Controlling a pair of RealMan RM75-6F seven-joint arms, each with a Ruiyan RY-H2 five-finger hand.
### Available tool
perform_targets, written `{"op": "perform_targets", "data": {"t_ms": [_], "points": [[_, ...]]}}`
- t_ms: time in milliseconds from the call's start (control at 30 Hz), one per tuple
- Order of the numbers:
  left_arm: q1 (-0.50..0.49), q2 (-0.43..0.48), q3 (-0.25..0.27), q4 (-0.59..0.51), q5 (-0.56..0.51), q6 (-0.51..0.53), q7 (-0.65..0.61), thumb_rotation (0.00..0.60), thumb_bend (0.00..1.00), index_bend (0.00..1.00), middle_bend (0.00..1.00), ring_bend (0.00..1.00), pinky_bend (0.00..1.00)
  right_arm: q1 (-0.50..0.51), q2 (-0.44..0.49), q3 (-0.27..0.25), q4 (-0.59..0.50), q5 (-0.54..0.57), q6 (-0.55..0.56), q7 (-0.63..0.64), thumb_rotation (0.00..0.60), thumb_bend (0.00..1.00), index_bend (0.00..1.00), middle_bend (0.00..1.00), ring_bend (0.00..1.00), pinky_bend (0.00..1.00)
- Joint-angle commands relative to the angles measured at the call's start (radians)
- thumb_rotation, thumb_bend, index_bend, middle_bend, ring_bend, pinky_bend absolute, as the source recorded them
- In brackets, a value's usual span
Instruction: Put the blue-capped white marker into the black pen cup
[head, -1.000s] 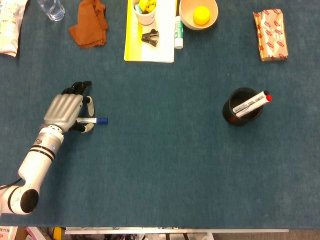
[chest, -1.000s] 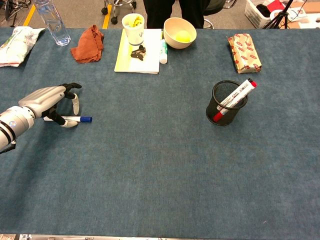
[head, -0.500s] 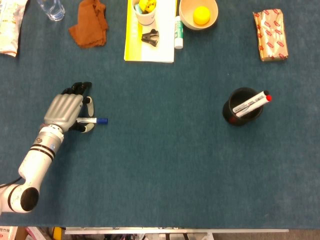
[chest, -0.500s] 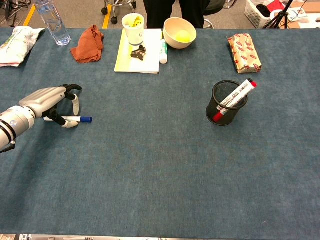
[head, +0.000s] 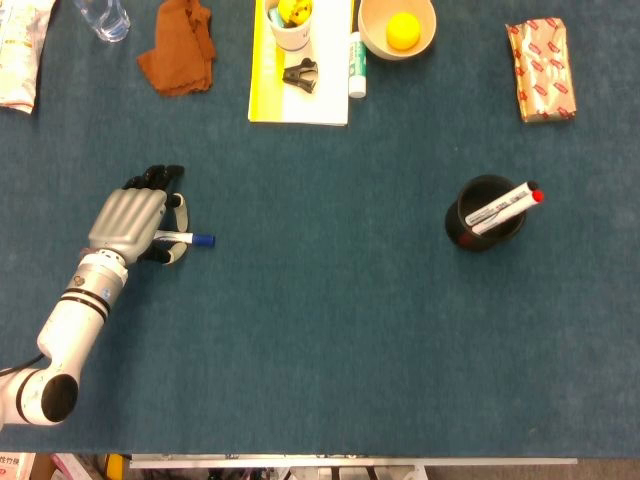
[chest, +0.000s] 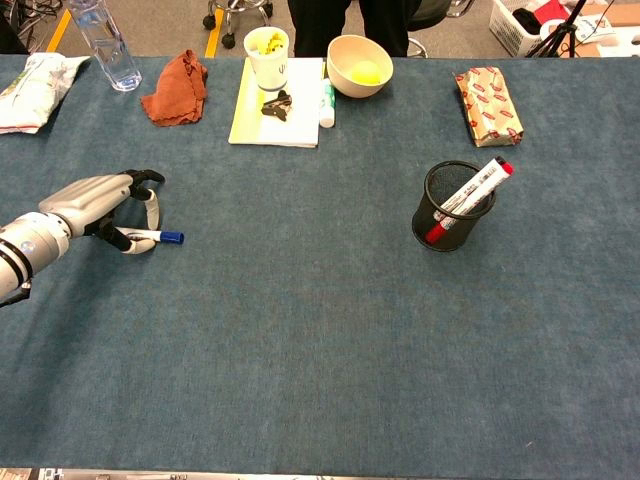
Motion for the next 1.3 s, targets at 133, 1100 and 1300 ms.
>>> {"op": "perform_targets", "data": {"t_ms": [133,1100,1300], "points": [[0.000,0.000,0.000,-0.001,0.005,0.005,-0.001,0.600,0.50,0.57,0.09,0.05,0.15,-0.002,-0.002,-0.001,0.002,0.001,0.000,0.001,0.600,0.00,0.11,0.17,0.15,0.40],[0.048,0.208,-0.106,-0.326,0.048,0.161,-0.169,0.600,0.51,0.63,0.12,0.06,0.15,0.033,-0.026,0.004,-0.004,-0.038,-0.016,0.047,0.600,0.00,0.11,0.17,0.15,0.40],[0.077,0.287,-0.147,-0.378,0.035,0.148,-0.340,0.600,0.51,0.63,0.13,0.07,0.15,0.057,-0.043,0.002,-0.005,-0.053,-0.041,0.051,0.600,0.00,0.11,0.17,0.15,0.39]]}}
